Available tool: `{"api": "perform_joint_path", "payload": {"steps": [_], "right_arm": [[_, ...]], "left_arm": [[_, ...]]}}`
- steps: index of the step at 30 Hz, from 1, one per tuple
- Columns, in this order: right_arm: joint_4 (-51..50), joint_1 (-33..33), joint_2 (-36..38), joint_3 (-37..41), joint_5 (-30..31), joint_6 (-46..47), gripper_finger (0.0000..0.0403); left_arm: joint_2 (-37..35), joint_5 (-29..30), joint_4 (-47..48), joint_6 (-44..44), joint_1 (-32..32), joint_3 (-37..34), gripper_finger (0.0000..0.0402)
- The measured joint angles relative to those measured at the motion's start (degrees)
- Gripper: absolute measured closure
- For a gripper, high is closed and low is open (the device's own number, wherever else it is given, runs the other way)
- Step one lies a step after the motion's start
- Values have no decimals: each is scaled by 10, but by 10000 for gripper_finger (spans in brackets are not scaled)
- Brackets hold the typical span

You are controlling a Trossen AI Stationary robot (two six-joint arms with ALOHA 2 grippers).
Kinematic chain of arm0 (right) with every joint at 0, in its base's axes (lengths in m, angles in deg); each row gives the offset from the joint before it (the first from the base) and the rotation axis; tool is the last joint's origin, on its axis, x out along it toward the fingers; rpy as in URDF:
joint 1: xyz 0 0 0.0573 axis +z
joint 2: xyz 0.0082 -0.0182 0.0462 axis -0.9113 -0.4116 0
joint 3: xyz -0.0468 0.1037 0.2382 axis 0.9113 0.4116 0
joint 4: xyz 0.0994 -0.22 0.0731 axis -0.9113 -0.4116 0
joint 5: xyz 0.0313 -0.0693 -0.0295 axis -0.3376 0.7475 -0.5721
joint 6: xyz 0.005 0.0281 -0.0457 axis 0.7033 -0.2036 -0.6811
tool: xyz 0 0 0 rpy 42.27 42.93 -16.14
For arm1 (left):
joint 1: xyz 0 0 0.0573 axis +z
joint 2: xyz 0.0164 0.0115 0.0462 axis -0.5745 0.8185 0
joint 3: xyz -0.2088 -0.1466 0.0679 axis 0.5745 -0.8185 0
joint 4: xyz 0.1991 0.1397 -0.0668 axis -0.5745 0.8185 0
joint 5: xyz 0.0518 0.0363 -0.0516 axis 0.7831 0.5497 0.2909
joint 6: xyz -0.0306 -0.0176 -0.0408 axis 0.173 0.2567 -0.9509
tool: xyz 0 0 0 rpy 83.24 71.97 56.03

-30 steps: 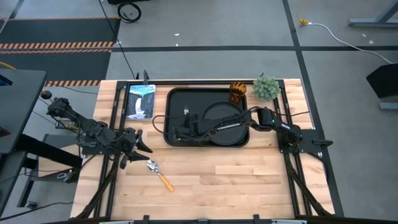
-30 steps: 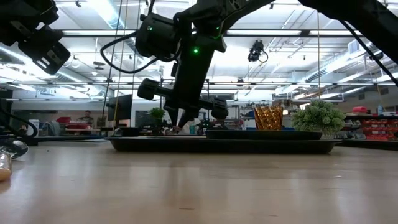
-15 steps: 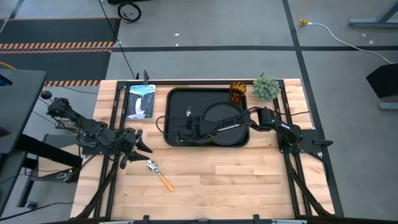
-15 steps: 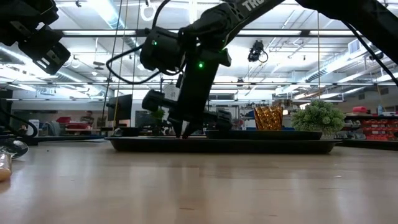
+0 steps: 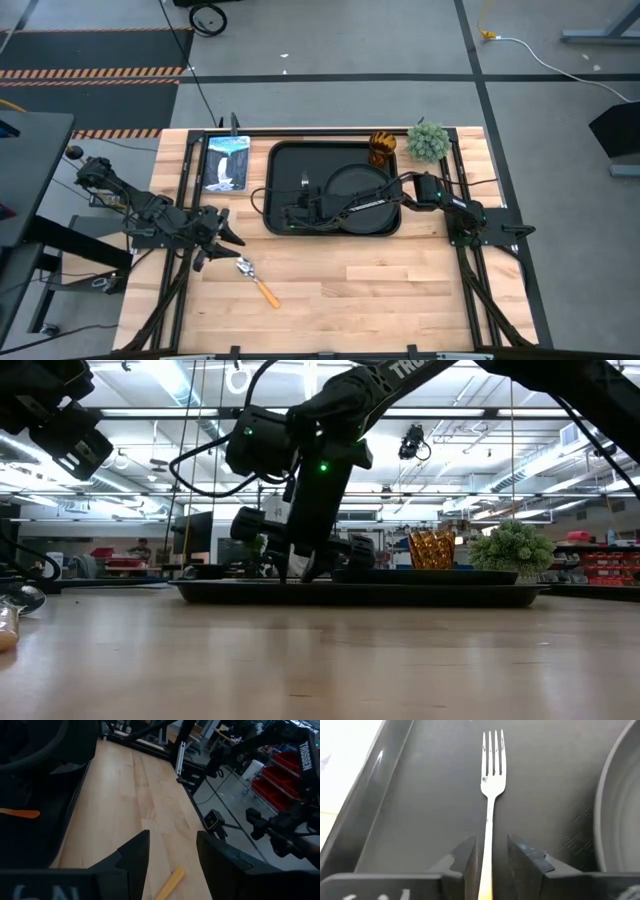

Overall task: Pick and place plate/cup/fork/spoon on tray
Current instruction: Put the yellow spoon on the black serving tray to the right of the orange fork

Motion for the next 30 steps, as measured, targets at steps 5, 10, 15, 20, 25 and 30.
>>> {"api": "perform_joint_path", "payload": {"steps": [5, 10, 15, 20, 25, 30], "right_arm": [[9, 11, 0, -25, 53, -77, 285], [100, 28, 1, -38, 72, -261, 286], [116, 43, 1, -38, 102, -389, 286], [115, 33, 6, -38, 126, -501, 286], [147, 1, 11, -37, 129, -617, 286], [267, -23, 12, -25, 89, -761, 286]], "left_arm": [[0, 0, 12, 4, 2, 0, 230], [0, 1, 15, 51, 3, 0, 230], [0, 34, 18, 79, 3, 0, 230], [0, 136, 18, 82, 3, 0, 230], [0, 266, 18, 111, 3, 0, 230], [0, 326, 18, 152, 3, 0, 230]]}}
